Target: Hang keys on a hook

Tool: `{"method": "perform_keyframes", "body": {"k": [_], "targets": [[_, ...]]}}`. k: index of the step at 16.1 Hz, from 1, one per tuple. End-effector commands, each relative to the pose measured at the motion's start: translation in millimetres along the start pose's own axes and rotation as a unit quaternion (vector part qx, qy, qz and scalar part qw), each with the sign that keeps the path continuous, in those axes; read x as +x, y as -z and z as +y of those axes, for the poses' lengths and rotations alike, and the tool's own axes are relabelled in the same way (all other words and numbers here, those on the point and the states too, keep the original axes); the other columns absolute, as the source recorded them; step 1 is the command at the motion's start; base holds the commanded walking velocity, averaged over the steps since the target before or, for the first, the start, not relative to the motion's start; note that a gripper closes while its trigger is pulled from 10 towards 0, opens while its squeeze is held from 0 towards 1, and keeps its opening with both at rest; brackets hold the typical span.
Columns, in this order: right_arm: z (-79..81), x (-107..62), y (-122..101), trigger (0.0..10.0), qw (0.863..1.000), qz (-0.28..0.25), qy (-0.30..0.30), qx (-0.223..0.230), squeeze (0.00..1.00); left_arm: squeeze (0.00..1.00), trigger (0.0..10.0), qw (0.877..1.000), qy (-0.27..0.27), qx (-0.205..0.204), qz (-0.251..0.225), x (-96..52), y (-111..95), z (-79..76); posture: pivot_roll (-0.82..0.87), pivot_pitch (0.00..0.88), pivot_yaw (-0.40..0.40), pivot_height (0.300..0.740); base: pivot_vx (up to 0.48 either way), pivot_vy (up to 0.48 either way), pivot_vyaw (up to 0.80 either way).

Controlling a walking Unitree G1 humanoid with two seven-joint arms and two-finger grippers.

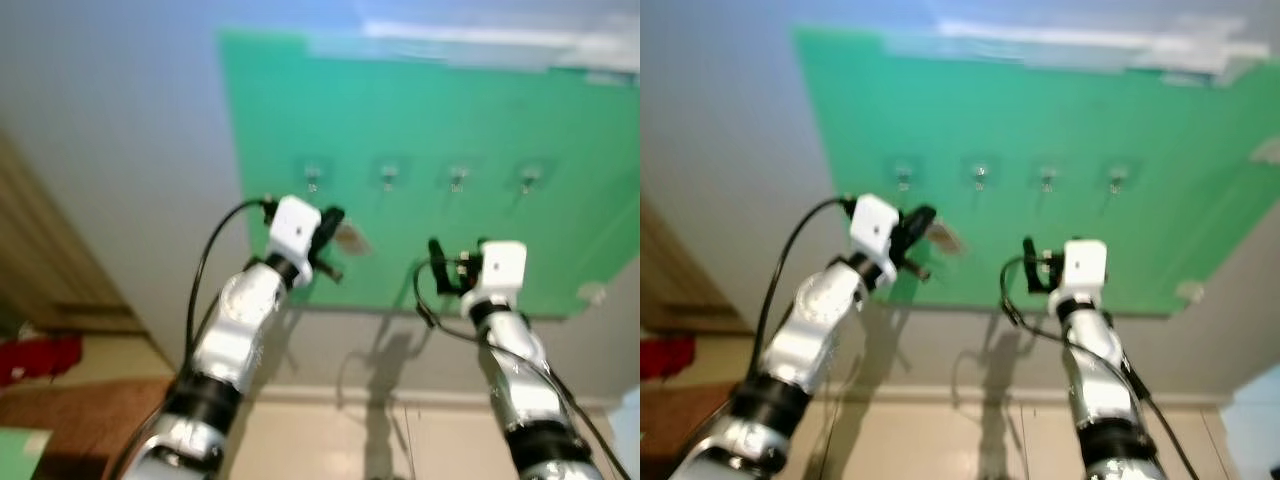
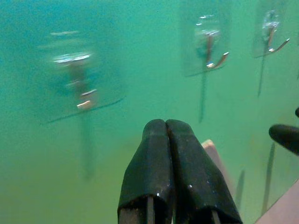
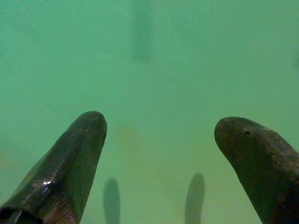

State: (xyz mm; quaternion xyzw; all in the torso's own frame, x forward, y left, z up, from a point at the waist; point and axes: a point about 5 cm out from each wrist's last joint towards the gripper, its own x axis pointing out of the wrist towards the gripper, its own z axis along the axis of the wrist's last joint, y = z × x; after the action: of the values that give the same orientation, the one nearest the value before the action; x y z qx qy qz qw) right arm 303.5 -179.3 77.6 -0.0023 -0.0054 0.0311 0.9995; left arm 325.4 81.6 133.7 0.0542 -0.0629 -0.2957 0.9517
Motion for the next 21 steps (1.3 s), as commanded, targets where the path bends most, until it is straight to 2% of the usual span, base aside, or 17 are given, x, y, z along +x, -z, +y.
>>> {"method": "perform_keyframes", "body": {"k": [1,3,6,7,10,15,21], "targets": [[2.2,0.8,-2.2,10.0,1.0,-0.005,-0.007,-0.001,0.0,0.0,0.0,1.0,0.005,-0.001,-0.002,2.0,-3.7,1.7,-0.02,0.0,0.02,0.74,0.0,0.0,0.0],[2.2,-0.7,-0.9,10.0,1.0,-0.002,-0.008,-0.001,0.0,0.0,0.0,0.999,0.032,-0.012,-0.008,8.2,-13.7,3.1,-0.02,0.0,0.022,0.74,0.0,0.0,0.0],[2.0,-2.5,0.5,10.0,1.0,0.001,-0.008,-0.002,0.0,0.0,0.0,0.998,0.045,-0.033,-0.021,14.7,-24.4,4.1,-0.02,0.0,0.025,0.74,0.0,0.0,0.0],[2.3,-3.1,1.1,10.0,1.0,0.002,-0.008,-0.001,0.0,0.0,0.0,0.997,0.048,-0.06,-0.028,18.8,-29.0,3.1,-0.02,0.0,0.025,0.74,0.0,0.0,0.0],[2.9,-3.2,1.5,10.0,1.0,0.003,-0.01,-0.001,0.0,0.0,0.0,0.993,0.054,-0.099,-0.039,23.5,-36.5,3.3,-0.03,0.0,0.027,0.74,0.0,0.0,0.0],[3.3,-5.0,3.0,10.0,1.0,0.008,-0.013,-0.001,0.0,0.0,0.0,0.98,0.031,-0.188,-0.063,27.3,-46.9,16.0,-0.03,0.0,0.018,0.74,0.0,0.0,0.0],[0.1,-4.3,1.8,10.0,1.0,0.011,-0.021,-0.009,0.0,0.0,0.0,0.969,0.027,-0.231,-0.081,29.4,-55.2,19.3,-0.03,0.0,-0.003,0.74,0.0,0.0,0.0]]}}
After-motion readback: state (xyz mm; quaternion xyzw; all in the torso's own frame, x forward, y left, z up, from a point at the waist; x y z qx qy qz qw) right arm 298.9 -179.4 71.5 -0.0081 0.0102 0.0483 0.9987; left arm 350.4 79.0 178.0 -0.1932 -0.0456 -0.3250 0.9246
